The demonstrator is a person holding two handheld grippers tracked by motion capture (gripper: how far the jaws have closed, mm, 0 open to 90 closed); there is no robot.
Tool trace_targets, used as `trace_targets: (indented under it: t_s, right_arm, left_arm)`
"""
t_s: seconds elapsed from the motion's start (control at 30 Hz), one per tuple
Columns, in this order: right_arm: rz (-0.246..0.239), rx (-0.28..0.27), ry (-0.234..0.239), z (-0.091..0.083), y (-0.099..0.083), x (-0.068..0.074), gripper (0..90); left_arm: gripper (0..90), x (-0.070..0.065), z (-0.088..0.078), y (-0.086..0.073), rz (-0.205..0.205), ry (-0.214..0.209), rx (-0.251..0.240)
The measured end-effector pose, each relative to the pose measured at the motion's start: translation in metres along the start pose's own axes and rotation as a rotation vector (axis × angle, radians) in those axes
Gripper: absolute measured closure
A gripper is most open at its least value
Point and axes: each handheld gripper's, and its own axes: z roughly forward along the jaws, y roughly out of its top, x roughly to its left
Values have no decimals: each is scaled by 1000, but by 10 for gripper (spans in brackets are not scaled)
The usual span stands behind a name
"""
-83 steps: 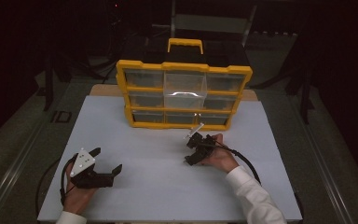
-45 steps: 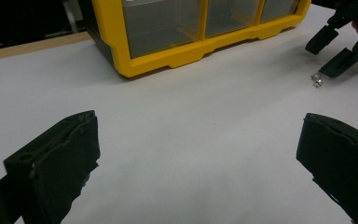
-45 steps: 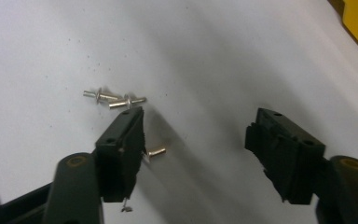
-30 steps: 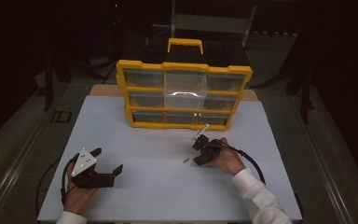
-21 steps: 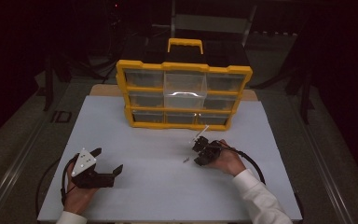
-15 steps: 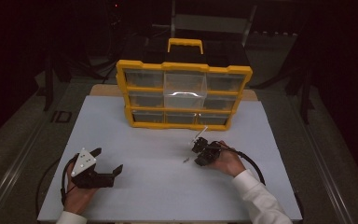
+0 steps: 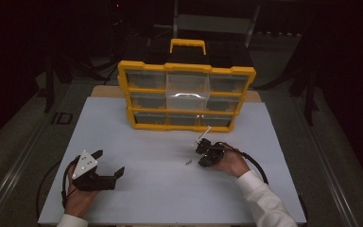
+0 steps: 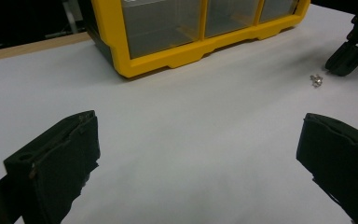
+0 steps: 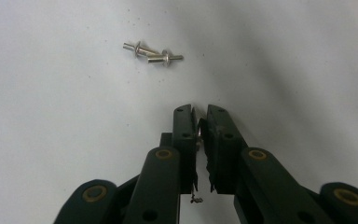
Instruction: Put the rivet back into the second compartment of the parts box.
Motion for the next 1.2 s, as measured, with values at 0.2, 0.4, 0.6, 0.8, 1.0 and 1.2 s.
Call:
trace_targets:
  t_s: [0.2, 0.4, 0.6, 0.8, 1.0, 1.2]
  right_arm:
    - [-6, 18, 21, -2, 0, -2, 831]
    - [-8, 7, 36, -10, 0, -3, 831]
    - [-33, -12, 36, -17, 1, -2, 831]
    - [-42, -20, 32, -26, 2, 0, 831]
    - [-56, -24, 28, -34, 2, 2, 831]
    - [-66, -35, 33, -40, 4, 4, 831]
  left_arm:
    - [2, 0, 0, 0, 0, 0, 0]
    - [2, 0, 0, 0, 0, -1, 1]
    - [2, 0, 0, 0, 0, 0, 1]
    - [2, 0, 0, 0, 0, 0, 1]
    - [2, 0, 0, 0, 1, 0, 1]
    - [2, 0, 1, 0, 1, 0, 2]
